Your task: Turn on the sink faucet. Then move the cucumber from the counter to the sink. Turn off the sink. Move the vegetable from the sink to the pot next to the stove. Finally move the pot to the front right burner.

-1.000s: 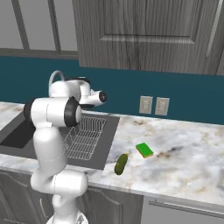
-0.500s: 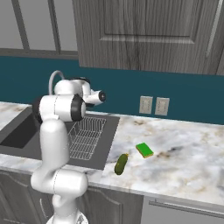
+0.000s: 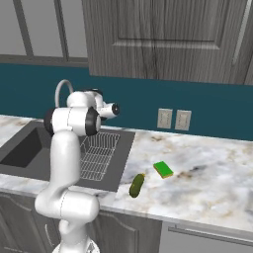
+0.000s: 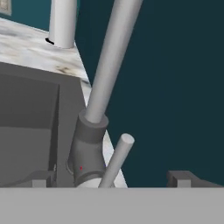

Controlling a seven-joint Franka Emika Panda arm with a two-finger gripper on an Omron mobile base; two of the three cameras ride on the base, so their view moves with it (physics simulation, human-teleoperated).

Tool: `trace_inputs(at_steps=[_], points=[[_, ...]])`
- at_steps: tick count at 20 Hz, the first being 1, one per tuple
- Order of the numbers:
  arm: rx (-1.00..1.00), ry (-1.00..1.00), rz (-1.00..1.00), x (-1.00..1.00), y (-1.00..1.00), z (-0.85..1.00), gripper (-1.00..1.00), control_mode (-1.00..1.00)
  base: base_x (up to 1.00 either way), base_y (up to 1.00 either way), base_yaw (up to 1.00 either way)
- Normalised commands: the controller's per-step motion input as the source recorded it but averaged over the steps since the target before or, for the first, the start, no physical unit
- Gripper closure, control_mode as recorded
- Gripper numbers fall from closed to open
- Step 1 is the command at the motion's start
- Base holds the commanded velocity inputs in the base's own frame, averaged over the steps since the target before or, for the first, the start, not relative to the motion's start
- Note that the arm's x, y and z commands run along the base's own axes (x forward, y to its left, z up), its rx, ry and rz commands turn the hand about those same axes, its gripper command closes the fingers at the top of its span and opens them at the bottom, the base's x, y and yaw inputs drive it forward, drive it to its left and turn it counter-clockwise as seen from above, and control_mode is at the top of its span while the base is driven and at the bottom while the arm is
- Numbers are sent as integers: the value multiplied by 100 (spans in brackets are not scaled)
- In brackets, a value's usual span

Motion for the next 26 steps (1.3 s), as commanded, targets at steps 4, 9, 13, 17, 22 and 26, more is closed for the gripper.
trace_inputs(at_steps=[4, 9, 13, 17, 22, 26], points=[[0, 0, 2, 33, 16, -21, -100, -100, 0, 0, 0], [0, 0, 2, 33, 16, -21, -100, -100, 0, 0, 0], [0, 0, 3, 23, 16, -10, -100, -100, 0, 0, 0], [0, 0, 6, 0, 16, 0, -100, -100, 0, 0, 0], [1, 0, 9, 0, 14, 0, -100, -100, 0, 0, 0], [0, 0, 8, 0, 12, 0, -100, -100, 0, 0, 0]])
